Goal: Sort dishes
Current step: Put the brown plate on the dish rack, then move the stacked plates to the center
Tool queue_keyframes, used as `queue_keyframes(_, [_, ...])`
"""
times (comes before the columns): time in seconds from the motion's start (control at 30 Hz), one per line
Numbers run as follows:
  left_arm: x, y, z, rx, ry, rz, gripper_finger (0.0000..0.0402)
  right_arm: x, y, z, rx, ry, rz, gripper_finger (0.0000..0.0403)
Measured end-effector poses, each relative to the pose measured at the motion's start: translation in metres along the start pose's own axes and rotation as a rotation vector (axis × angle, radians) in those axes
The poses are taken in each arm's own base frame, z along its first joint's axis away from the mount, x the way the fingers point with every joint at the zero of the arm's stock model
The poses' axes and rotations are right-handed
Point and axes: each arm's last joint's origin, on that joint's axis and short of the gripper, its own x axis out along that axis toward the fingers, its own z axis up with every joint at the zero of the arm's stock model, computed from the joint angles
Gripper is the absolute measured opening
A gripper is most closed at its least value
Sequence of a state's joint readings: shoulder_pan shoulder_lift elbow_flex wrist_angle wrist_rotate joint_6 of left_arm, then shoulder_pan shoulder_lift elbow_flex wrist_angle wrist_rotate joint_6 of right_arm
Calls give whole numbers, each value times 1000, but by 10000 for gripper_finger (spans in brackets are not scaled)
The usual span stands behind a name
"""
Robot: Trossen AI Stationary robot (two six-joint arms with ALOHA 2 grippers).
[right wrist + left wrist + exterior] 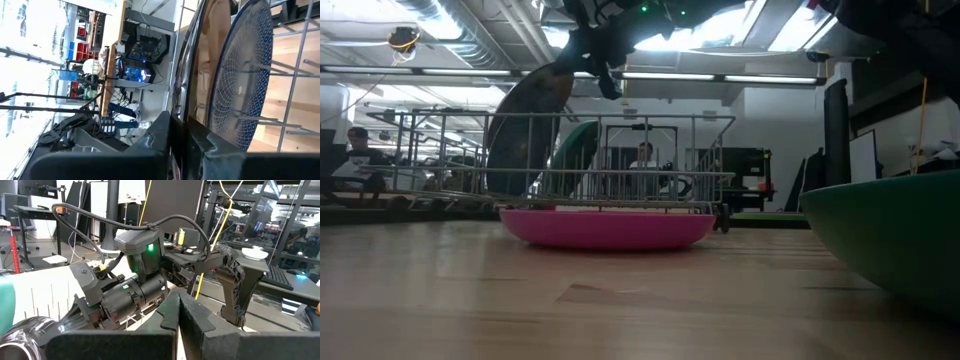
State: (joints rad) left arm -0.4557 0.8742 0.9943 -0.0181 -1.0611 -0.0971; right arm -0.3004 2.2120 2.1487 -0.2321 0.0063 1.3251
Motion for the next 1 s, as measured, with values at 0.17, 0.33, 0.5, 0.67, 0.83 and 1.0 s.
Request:
queue_keyframes(0.17, [0,0,0,0,0,0,0,0,-1,1,1,-12,-9,47])
queue_keyframes(0.33, [0,0,0,0,0,0,0,0,-1,2,1,-59,-20,61])
queue_keyframes(0.5, [0,0,0,0,0,0,0,0,-2,3,1,-86,-27,64])
queue_keyframes(0.67, [0,0,0,0,0,0,0,0,-1,3,2,-90,-21,64])
queue_keyframes(0.83, [0,0,0,2,1,0,0,-1,0,4,2,-95,-16,65])
queue_keyframes(1.0, [0,0,-3,11,9,2,0,-1,0,3,2,-87,-16,65])
